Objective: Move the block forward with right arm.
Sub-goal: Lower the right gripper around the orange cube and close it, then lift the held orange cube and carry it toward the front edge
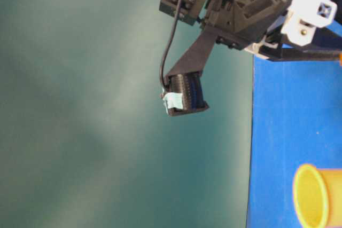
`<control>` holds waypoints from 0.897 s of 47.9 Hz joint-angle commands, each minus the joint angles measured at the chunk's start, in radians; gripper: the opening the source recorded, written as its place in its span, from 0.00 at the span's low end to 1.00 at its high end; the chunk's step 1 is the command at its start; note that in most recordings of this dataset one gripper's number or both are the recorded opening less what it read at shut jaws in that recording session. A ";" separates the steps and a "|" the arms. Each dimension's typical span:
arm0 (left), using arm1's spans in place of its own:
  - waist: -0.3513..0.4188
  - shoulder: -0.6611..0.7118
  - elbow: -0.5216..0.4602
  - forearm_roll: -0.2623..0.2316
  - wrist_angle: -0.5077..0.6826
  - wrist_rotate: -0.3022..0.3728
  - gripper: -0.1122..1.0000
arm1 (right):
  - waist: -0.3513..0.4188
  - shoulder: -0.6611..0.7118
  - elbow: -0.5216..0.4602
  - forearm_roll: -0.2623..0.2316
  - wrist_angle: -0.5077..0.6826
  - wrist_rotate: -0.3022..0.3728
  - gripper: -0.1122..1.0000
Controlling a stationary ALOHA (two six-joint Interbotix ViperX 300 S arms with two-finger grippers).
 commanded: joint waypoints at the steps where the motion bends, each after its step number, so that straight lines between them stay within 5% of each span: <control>1: 0.002 0.003 -0.032 0.003 -0.003 0.000 0.10 | 0.002 -0.015 -0.011 0.002 -0.002 0.000 0.57; 8: 0.002 0.003 -0.032 0.003 -0.003 0.000 0.10 | 0.003 -0.034 -0.017 0.002 0.025 0.002 0.47; 43: 0.002 0.008 -0.032 0.003 0.000 0.000 0.10 | 0.009 -0.356 -0.064 0.002 0.305 0.011 0.47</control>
